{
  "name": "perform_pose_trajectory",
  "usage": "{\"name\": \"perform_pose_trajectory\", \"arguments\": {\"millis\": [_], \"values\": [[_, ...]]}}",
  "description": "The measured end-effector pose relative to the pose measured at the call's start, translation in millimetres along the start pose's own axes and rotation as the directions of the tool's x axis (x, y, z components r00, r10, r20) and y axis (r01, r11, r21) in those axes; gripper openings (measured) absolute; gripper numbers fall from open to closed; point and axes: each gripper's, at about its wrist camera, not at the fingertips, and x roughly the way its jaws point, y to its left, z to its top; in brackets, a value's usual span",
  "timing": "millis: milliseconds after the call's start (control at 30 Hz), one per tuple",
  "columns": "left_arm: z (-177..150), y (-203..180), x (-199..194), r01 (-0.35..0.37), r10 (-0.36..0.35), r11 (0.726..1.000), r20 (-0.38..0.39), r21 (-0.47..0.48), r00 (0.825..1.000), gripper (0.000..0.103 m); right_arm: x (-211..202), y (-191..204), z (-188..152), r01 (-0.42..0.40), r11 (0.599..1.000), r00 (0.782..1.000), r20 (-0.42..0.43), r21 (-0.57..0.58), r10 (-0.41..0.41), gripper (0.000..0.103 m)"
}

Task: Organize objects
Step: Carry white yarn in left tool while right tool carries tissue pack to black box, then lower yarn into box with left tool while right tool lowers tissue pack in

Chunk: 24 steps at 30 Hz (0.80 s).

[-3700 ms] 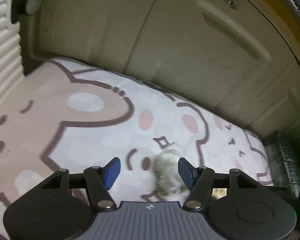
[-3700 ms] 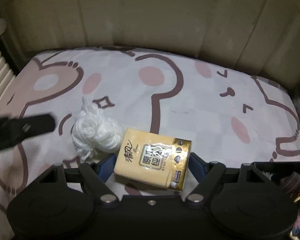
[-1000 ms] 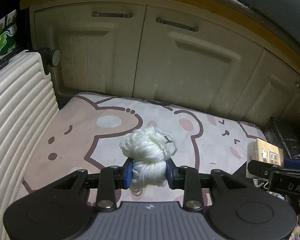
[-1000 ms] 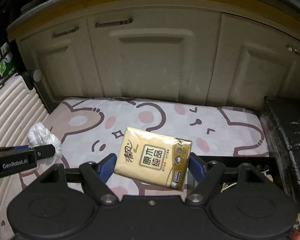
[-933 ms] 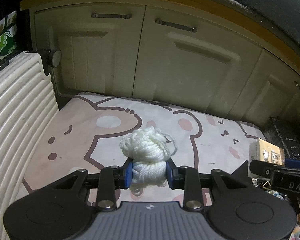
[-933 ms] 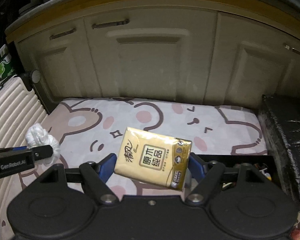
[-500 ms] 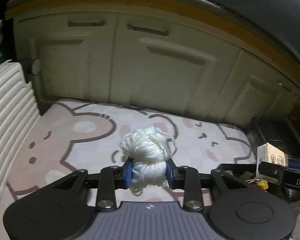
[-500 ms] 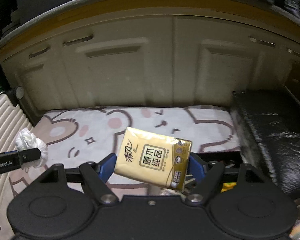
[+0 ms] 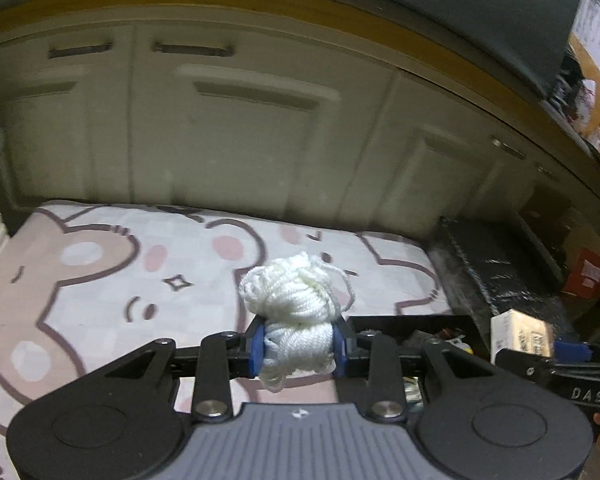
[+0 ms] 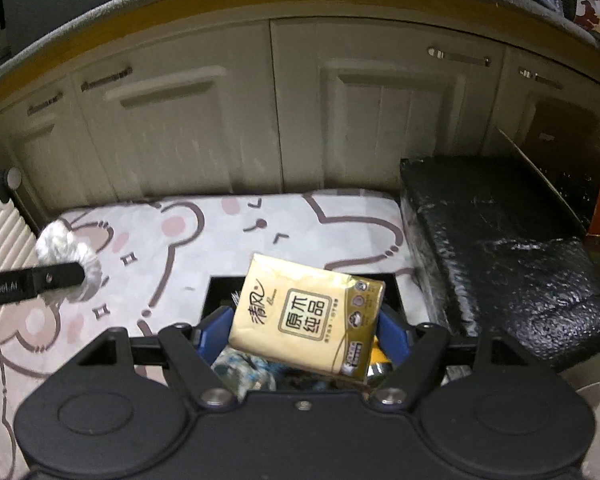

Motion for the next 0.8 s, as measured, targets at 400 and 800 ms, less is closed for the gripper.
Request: {"name": "perform_pose_trajectory", "arguments": {"millis": [400, 800], "values": [[-5, -32, 29, 0.142, -0.138, 0.989, -0.073, 0.041, 0.988, 0.034, 18, -16, -21, -0.002, 0.993, 0.993, -0.117, -0.117, -0.012, 0.078], [-7, -51, 76, 0.256, -0.249, 0.967, -0.163, 0.020, 0.955, 0.035, 33, -23, -29, -0.021, 0.990, 0.983, -0.186, -0.140, -0.005, 0.078]]}}
